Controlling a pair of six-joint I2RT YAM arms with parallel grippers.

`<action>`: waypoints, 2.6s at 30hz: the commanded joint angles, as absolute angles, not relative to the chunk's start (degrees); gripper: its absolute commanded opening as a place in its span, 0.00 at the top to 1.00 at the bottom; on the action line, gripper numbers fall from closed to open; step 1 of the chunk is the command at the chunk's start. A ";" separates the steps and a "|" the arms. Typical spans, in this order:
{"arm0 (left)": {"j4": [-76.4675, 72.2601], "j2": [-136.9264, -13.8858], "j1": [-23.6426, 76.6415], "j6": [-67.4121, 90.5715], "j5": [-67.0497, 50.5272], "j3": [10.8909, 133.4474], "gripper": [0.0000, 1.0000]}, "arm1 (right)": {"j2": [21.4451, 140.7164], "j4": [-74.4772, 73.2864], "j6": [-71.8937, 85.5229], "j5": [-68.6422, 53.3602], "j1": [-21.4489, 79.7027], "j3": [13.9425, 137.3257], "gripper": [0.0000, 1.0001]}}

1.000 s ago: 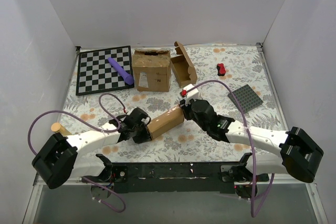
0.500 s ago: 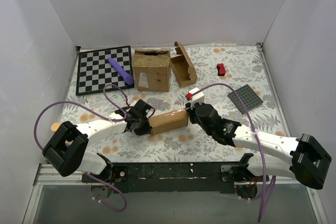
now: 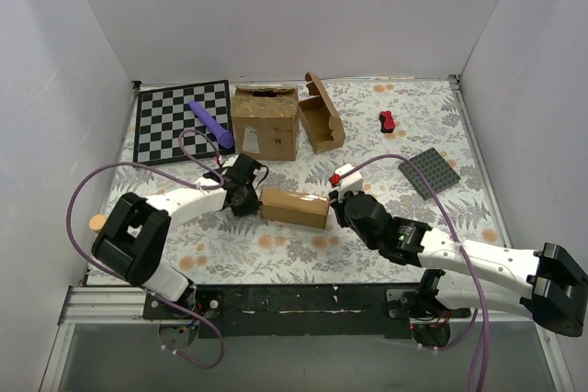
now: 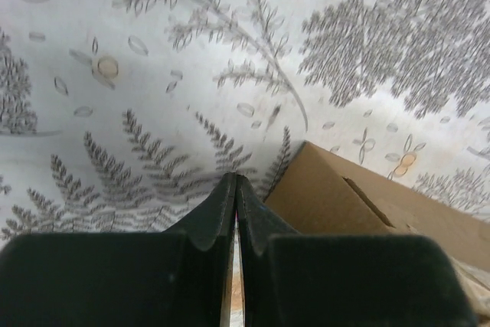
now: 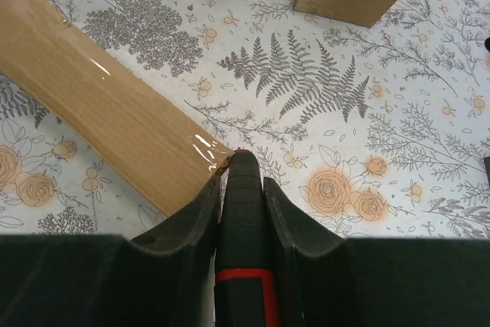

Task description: Unpack the express box

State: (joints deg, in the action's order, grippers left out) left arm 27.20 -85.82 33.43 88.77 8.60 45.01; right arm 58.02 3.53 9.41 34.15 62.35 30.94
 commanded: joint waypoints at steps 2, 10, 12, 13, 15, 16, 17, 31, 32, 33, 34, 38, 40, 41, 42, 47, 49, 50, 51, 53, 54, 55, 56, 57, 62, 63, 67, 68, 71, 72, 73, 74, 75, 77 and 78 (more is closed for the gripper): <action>21.80 -90.70 32.00 87.45 8.88 50.53 0.99 | 57.22 7.56 14.50 29.18 67.14 31.20 0.99; 24.08 -90.80 29.88 85.78 10.46 53.00 0.96 | 55.29 3.26 14.59 34.97 68.38 32.08 0.99; 25.39 -89.13 29.80 85.34 11.51 52.65 0.94 | 53.89 1.24 14.06 37.43 68.20 32.43 0.99; 25.75 -88.43 29.88 85.08 11.86 52.47 0.93 | 53.44 0.80 13.80 37.79 68.12 32.52 0.99; 26.71 -85.97 29.88 84.47 12.74 51.51 0.91 | 52.13 0.09 13.27 38.76 68.03 32.69 0.99; 26.98 -85.00 29.88 84.38 13.01 51.16 0.90 | 51.68 0.09 13.18 38.93 68.03 32.78 0.99; 27.42 -84.03 29.88 84.03 13.09 50.80 0.90 | 51.24 -2.35 13.27 39.46 68.03 32.96 0.99; 33.22 -68.99 34.60 85.30 1.67 57.73 0.38 | 43.60 -11.08 11.25 41.49 67.94 36.65 0.99; 34.09 -70.13 36.89 87.78 3.15 59.57 0.38 | 43.42 -10.55 11.08 41.31 67.94 36.39 0.99; 36.10 -72.22 39.44 90.41 8.56 60.81 0.38 | 43.33 -10.02 10.90 41.31 67.94 35.78 0.99; 37.25 -73.81 41.90 94.27 10.96 62.04 0.38 | 43.42 -8.89 10.72 41.13 67.94 35.68 0.99; 46.21 -80.76 47.02 103.33 18.71 69.33 0.37 | 45.52 -5.02 9.41 43.85 67.85 34.90 0.99; 48.60 -82.00 47.02 105.20 20.48 70.23 0.37 | 46.40 2.49 7.92 43.77 67.07 32.45 0.99; 48.34 -81.65 47.02 106.34 20.13 69.79 0.37 | 46.75 5.68 6.43 41.51 66.54 31.39 0.99; 46.25 -81.22 47.02 106.52 19.52 68.31 0.36 | 47.80 8.06 6.42 40.18 65.92 30.77 0.99; 49.46 -83.48 47.02 109.24 20.21 71.00 0.35 | 54.22 14.14 6.85 36.92 64.95 31.02 0.99; 53.95 -85.07 47.02 111.09 20.91 73.11 0.34 | 56.77 15.64 7.03 35.25 64.95 31.29 0.99; 54.92 -86.12 47.02 111.53 20.92 73.47 0.34 | 57.65 16.08 7.29 33.94 64.95 31.38 0.99; 55.54 -86.48 47.02 112.32 20.57 73.65 0.33 | 58.00 16.52 7.64 33.49 64.95 31.29 0.99; 54.85 -87.18 47.02 112.85 18.99 73.13 0.32 | 58.88 16.88 8.87 31.83 64.95 31.38 0.99; 53.89 -87.36 47.02 113.20 18.64 72.78 0.32 | 59.15 16.88 9.40 30.95 64.95 31.64 0.99; 53.62 -87.71 47.02 113.46 18.28 72.60 0.32 | 59.41 16.27 10.36 30.15 65.04 31.81 0.99; 53.53 -88.15 47.02 113.55 18.11 72.68 0.32 | 59.68 15.74 10.98 29.28 65.04 32.08 0.99; 53.79 -89.20 47.02 113.47 18.02 72.95 0.32 | 59.76 15.21 11.51 28.83 65.13 32.34 0.99; 55.28 -91.05 47.02 112.59 18.54 73.74 0.32 | 59.94 14.59 14.05 26.38 66.18 32.61 0.99; 55.37 -91.14 47.02 112.33 18.72 73.39 0.32 | 60.12 14.50 14.41 26.11 66.62 32.87 0.99; 55.02 -91.23 47.02 111.27 19.16 72.51 0.32 | 61.52 14.41 15.99 24.79 68.20 34.19 0.99; 55.19 -91.23 47.02 111.10 19.51 72.34 0.32 | 62.13 14.41 16.17 23.92 68.46 34.80 0.99; 55.37 -91.32 46.93 110.04 20.30 71.81 0.32 | 63.01 13.89 16.79 23.38 69.52 35.94 0.99; 55.81 -91.23 46.93 109.69 20.74 71.63 0.32 | 63.02 13.63 16.96 23.55 69.78 36.12 0.99; 55.72 -91.06 46.93 109.34 20.92 71.20 0.32 | 63.02 12.93 17.05 23.73 69.79 36.21 0.99; 55.64 -90.27 46.93 109.07 21.61 71.10 0.32 | 62.50 12.57 17.14 24.43 69.79 36.21 0.99; 55.03 -89.74 46.93 108.72 21.97 70.84 0.32 | 62.14 12.31 17.14 24.87 69.79 35.95 0.99; 51.88 -87.99 46.93 105.83 21.54 69.71 0.31 | 61.27 12.04 16.88 25.75 69.79 35.60 0.99; 50.46 -85.98 46.93 104.60 21.10 69.18 0.31 | 61.09 11.43 16.88 25.93 69.87 35.51 0.99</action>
State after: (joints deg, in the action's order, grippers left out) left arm 53.89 -91.20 47.07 109.03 19.20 71.40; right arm 63.24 9.93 15.27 25.93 69.19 32.95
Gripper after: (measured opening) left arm 0.685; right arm 0.318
